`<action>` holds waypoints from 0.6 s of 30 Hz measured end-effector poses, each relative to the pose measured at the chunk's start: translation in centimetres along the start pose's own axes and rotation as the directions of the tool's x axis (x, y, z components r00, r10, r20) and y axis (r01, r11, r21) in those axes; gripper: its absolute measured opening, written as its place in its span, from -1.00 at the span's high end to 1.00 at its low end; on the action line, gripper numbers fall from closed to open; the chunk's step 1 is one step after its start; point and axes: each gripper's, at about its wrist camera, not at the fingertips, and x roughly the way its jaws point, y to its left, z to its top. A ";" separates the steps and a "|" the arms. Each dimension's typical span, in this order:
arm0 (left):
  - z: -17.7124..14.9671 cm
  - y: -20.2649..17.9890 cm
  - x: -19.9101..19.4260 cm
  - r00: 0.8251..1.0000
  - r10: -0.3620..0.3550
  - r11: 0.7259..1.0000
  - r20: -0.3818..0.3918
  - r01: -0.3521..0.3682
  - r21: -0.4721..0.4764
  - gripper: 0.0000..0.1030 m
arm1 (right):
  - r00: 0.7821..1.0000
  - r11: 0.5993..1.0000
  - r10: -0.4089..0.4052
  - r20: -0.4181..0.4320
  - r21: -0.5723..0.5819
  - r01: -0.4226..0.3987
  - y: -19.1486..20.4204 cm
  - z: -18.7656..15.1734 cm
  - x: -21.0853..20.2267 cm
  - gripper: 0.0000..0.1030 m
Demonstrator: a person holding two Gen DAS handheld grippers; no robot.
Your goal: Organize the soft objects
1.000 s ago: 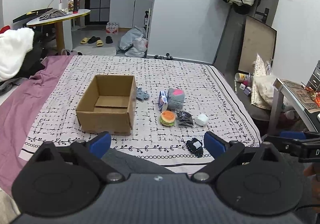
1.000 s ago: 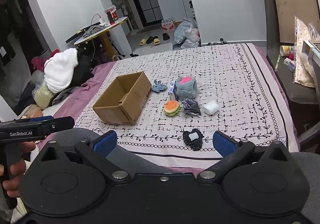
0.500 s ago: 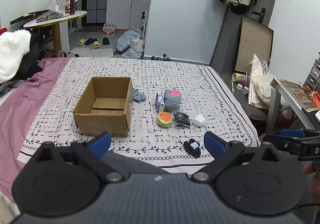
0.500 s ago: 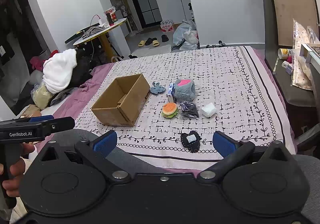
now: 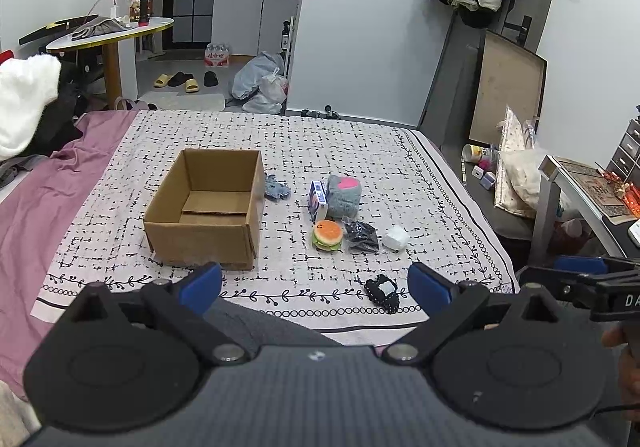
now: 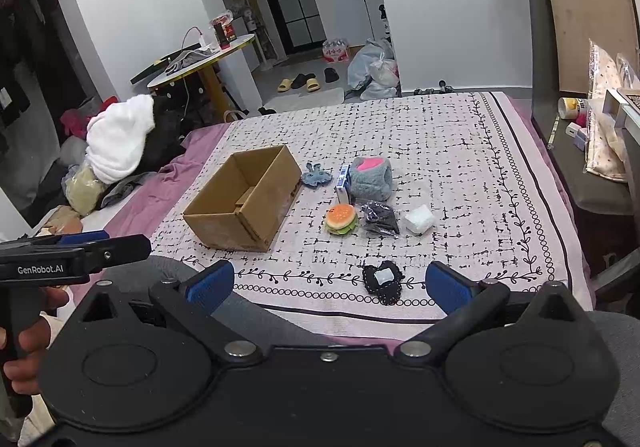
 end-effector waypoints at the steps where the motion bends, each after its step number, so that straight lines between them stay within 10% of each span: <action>1: 0.0 -0.1 0.0 1.000 0.000 1.000 0.001 0.000 0.001 -0.91 | 1.000 1.000 -0.002 -0.002 -0.003 0.002 0.0 0.0 0.1 -1.00; 18: 0.0 -0.9 1.5 1.000 -0.021 1.000 0.005 0.021 -0.007 -0.91 | 1.000 1.000 -0.005 -0.025 -0.004 0.005 -0.7 -0.1 1.2 -1.00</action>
